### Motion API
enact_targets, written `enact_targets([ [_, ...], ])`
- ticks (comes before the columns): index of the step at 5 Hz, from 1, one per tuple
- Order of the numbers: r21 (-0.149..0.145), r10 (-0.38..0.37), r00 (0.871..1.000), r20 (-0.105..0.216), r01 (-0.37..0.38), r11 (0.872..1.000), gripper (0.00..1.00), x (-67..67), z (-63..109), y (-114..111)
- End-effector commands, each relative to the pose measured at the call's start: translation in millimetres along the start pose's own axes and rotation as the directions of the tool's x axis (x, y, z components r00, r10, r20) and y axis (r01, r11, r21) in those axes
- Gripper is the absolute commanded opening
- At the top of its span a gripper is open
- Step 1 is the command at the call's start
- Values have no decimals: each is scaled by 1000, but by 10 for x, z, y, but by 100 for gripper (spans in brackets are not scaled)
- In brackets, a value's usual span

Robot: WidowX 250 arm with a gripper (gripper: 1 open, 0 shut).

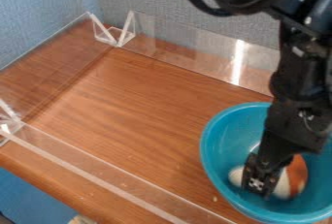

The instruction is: Put the mushroom in the blue bowl

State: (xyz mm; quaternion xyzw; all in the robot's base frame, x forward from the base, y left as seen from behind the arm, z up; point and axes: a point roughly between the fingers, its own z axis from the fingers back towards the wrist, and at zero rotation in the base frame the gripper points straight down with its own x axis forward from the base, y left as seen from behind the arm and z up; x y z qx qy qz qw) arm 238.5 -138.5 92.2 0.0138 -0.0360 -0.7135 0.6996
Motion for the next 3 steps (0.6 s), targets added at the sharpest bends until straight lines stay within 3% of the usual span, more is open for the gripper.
enact_targets([
  [1, 35, 33, 999, 28, -34, 999, 100, -46, 65, 121],
  [3, 21, 123, 992, 28, -123, 992, 100, 10, 40, 16],
])
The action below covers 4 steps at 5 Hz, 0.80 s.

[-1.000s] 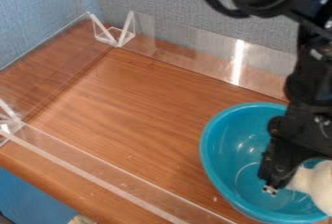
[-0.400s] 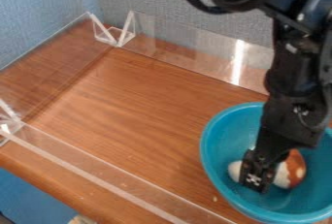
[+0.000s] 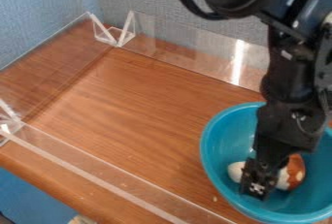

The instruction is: Put the mushroom in the blue bowl

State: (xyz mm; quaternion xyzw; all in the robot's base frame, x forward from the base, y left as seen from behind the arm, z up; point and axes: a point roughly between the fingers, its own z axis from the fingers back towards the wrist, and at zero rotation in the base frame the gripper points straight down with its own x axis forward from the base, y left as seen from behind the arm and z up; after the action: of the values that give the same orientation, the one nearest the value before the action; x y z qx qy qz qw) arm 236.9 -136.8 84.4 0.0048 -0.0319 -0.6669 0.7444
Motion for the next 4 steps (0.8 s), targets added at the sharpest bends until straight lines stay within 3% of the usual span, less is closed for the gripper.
enact_targets([
  [1, 29, -13, 1000, 27, 12, 1000, 100, -62, 162, 30],
  [2, 22, -19, 999, 27, 18, 1000, 100, -152, 203, 34],
  [4, 19, 56, 998, 39, -57, 998, 100, -96, 379, -2],
])
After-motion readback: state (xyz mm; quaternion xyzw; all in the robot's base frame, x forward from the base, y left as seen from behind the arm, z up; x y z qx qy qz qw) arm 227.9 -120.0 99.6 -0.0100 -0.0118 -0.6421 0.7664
